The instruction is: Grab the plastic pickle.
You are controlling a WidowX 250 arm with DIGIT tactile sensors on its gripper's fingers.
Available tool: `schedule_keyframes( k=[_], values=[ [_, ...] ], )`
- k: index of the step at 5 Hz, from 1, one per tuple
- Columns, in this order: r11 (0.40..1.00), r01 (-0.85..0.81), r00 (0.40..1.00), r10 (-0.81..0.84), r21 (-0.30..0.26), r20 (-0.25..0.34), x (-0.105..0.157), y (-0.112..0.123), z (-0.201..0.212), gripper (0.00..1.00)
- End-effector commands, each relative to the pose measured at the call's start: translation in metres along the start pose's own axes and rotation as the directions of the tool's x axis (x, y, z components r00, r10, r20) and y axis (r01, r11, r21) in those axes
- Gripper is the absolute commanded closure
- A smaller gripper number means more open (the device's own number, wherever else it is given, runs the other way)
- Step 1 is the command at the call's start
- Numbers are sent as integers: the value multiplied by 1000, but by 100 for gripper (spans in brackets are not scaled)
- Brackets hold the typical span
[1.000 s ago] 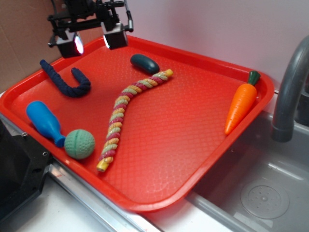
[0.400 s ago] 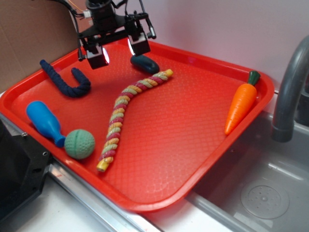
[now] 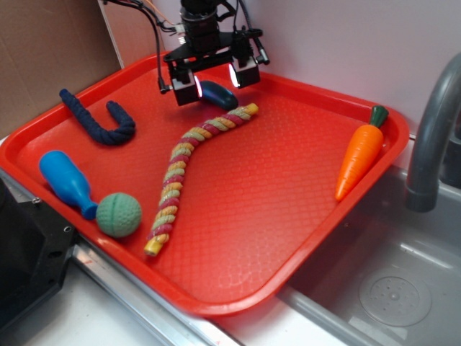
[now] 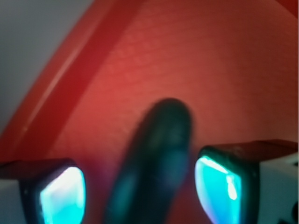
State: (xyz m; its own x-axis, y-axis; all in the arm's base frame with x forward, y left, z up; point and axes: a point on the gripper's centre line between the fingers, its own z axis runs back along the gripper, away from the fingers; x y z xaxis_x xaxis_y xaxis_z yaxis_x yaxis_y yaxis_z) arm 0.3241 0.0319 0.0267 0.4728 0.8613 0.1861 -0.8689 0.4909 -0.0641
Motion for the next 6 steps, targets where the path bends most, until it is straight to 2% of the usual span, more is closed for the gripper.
schedule_keyframes(
  k=[1, 2, 3, 4, 5, 6],
  values=[
    [999, 31, 999, -30, 18, -33, 15, -10, 7, 100],
    [988, 152, 983, -151, 5, -104, 4, 16, 28, 100],
    [921, 388, 920, -390, -44, -51, -12, 40, 79, 100],
    [797, 597, 794, -604, -92, -67, -32, 57, 135, 100],
    [669, 703, 692, -721, -241, 17, -36, 90, 181, 100],
    [650, 703, 678, -735, -287, -7, -28, 105, 213, 100]
  ],
)
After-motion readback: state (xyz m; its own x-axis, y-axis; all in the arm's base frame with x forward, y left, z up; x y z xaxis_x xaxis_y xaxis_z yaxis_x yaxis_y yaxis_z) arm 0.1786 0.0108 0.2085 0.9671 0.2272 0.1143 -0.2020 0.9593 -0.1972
